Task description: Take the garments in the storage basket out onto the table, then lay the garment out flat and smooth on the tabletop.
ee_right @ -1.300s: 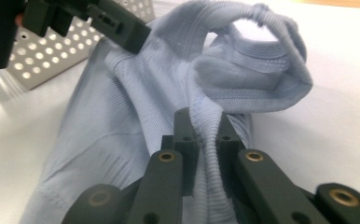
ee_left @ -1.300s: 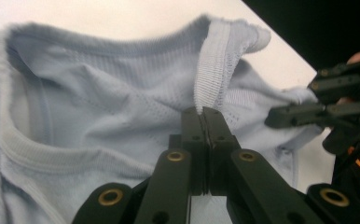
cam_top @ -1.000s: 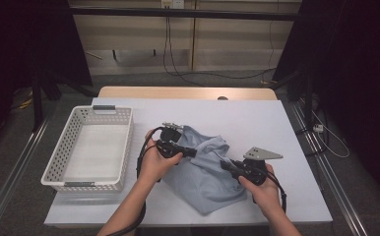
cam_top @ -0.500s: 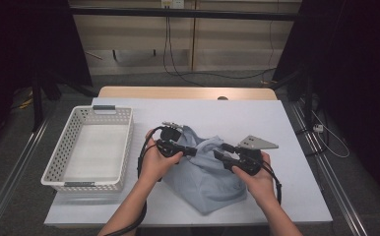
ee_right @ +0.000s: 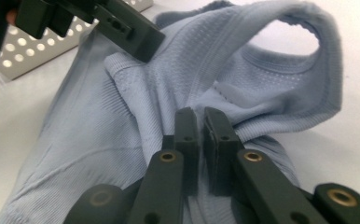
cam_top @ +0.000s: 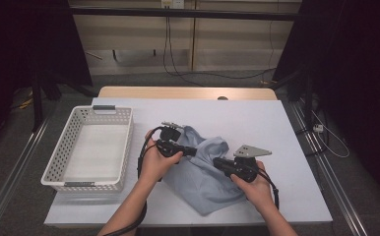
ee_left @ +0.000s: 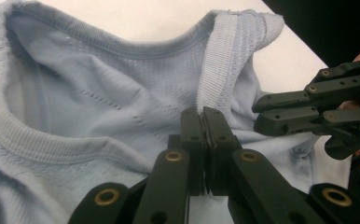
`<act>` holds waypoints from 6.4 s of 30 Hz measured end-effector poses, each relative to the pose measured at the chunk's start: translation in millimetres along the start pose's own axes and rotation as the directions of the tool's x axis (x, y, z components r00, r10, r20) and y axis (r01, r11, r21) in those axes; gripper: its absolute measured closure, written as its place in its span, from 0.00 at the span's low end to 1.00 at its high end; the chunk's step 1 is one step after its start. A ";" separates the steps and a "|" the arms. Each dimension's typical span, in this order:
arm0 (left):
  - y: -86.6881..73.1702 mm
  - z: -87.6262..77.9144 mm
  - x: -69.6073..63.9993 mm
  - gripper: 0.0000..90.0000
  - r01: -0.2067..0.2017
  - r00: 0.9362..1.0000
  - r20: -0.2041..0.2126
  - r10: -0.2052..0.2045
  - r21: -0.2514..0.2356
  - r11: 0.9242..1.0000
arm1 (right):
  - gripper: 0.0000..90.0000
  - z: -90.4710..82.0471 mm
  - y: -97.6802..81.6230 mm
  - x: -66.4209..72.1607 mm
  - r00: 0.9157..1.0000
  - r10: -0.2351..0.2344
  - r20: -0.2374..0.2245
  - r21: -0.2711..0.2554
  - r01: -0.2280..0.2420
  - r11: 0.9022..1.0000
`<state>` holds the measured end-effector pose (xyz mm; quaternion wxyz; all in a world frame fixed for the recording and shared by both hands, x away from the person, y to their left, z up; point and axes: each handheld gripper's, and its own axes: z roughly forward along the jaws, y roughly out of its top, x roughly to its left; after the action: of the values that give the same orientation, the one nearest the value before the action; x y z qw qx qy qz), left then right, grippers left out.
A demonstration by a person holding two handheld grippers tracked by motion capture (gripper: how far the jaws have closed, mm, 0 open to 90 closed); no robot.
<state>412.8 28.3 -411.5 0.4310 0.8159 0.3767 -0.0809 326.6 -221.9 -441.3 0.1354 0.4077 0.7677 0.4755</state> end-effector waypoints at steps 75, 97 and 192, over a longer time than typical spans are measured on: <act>-3.7 28.3 -9.7 0.91 -0.121 0.992 -0.033 0.122 0.041 0.992 | 0.92 17.4 19.5 -29.2 0.981 0.083 0.176 0.103 -0.102 0.989; 29.7 -8.0 35.4 0.37 -0.045 0.985 -0.172 0.029 -0.090 0.995 | 0.92 -16.7 22.3 -65.1 0.954 0.101 0.282 0.009 -0.108 0.994; 96.7 -78.7 55.2 0.97 -0.015 0.974 -0.220 -0.047 -0.272 0.962 | 0.92 -21.0 146.4 -94.4 0.909 -0.044 0.414 -0.160 0.120 0.980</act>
<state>502.7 85.2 -326.1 0.4929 0.7498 0.4373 0.0609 446.4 -274.6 -324.5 0.3494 0.4513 0.6922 0.4417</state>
